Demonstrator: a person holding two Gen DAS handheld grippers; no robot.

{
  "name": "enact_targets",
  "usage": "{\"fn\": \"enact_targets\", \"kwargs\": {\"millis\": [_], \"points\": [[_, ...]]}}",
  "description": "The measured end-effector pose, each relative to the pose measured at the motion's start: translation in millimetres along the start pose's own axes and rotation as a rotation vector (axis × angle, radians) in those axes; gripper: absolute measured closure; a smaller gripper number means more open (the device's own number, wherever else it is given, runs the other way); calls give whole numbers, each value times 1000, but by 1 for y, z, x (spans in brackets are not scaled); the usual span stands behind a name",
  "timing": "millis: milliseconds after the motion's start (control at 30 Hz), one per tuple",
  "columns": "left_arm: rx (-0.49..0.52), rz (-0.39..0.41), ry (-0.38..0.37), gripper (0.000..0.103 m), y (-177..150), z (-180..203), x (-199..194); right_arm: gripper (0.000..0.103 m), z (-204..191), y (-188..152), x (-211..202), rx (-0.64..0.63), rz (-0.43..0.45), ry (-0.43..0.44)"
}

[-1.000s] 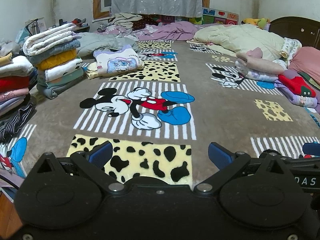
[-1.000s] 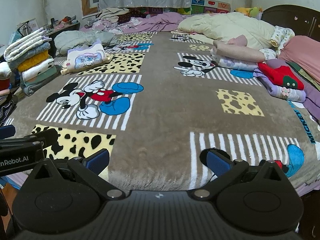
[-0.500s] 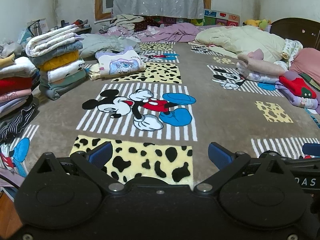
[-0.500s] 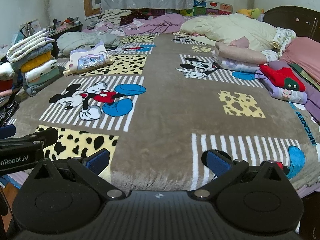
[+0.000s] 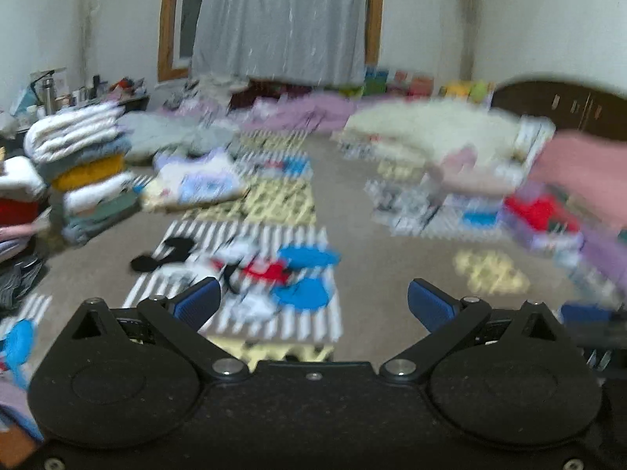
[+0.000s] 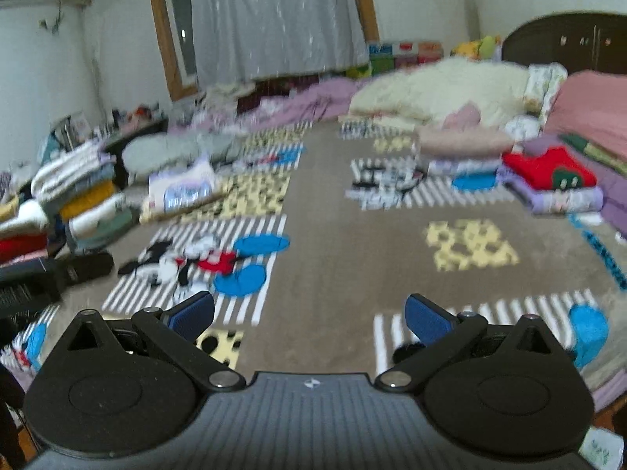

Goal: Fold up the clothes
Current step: 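Move both tools toward the red sweater on the clothes pile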

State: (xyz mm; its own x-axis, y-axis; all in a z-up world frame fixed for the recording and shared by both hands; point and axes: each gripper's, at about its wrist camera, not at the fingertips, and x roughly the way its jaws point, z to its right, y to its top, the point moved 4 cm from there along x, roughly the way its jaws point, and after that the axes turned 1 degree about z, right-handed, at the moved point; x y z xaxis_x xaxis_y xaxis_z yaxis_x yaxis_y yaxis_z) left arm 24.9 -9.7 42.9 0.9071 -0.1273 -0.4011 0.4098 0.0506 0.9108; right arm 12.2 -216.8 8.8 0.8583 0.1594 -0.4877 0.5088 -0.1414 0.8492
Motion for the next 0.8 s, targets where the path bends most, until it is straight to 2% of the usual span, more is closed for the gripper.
{"fn": "enact_targets", "kwargs": {"millis": [67, 167, 233, 333, 433, 567, 667, 733, 800], "points": [[6, 31, -49, 0, 11, 8, 6, 0, 9, 9, -5, -2, 59, -8], [82, -30, -76, 0, 24, 28, 30, 0, 32, 23, -5, 30, 112, -26], [104, -7, -99, 0, 34, 42, 40, 0, 51, 31, 0, 53, 125, -55], [153, -31, -125, 0, 43, 73, 66, 0, 83, 41, 13, 96, 134, -101], [210, -38, -166, 0, 47, 109, 95, 0, 123, 48, 35, 177, 115, -97], [208, 45, -219, 0, 65, 155, 131, 0, 178, 61, 65, 227, 148, -170], [161, 85, -281, 0, 80, 187, 165, 0, 224, 73, 86, 301, 213, -211], [167, 42, -316, 0, 87, 216, 193, 0, 258, 78, 101, 363, 261, -241], [211, 45, -329, 0, 89, 246, 214, 0, 290, 76, 116, 424, 297, -265]]}}
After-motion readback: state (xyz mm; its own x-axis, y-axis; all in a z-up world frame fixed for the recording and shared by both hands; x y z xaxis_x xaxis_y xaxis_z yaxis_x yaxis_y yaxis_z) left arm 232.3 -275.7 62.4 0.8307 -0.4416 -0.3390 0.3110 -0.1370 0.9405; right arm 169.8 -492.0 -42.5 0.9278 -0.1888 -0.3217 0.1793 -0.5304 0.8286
